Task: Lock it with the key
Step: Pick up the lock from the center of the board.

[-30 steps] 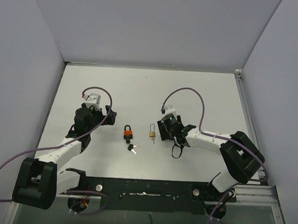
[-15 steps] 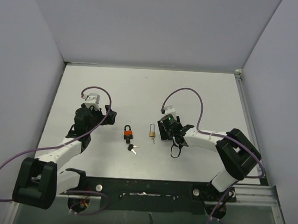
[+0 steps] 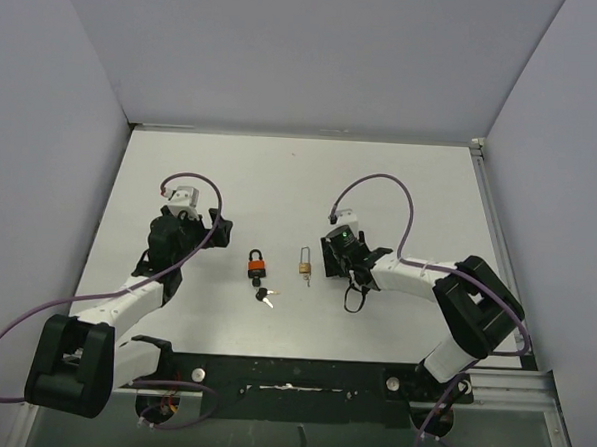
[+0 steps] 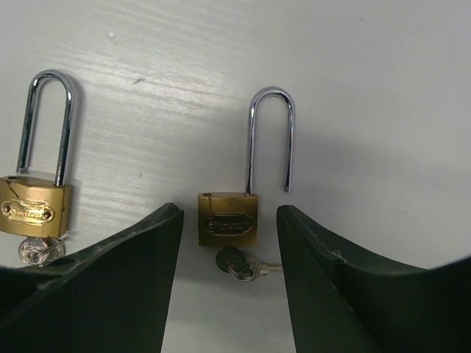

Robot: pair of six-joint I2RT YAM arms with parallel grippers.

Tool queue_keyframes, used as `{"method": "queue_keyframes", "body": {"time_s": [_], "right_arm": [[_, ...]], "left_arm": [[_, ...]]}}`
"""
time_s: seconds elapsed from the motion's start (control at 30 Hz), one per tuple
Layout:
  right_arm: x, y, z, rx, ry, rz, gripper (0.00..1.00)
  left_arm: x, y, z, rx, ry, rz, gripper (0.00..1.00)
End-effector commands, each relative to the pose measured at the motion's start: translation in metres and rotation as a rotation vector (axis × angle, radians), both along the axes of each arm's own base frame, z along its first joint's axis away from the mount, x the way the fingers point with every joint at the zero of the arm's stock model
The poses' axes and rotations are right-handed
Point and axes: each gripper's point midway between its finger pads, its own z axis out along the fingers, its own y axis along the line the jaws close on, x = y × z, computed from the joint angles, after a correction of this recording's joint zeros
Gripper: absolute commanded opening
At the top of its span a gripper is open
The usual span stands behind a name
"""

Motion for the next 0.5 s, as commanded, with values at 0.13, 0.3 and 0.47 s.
{"method": "queue_keyframes", "body": {"time_s": [0.13, 0.3, 0.47], "right_arm": [[0.005, -0.001, 0.003, 0.165, -0.009, -0.044, 0.53], [0.003, -0.001, 0.001, 0.156, 0.002, -0.03, 0.53], [0.001, -0.002, -0.005, 0.133, 0.023, -0.02, 0.52]], "left_arm": [[0.007, 0.005, 0.023, -0.011, -0.083, 0.036, 0.98], [0.007, 0.009, 0.022, -0.006, -0.082, 0.052, 0.98], [0.007, 0.011, 0.021, -0.001, -0.08, 0.066, 0.98]]}}
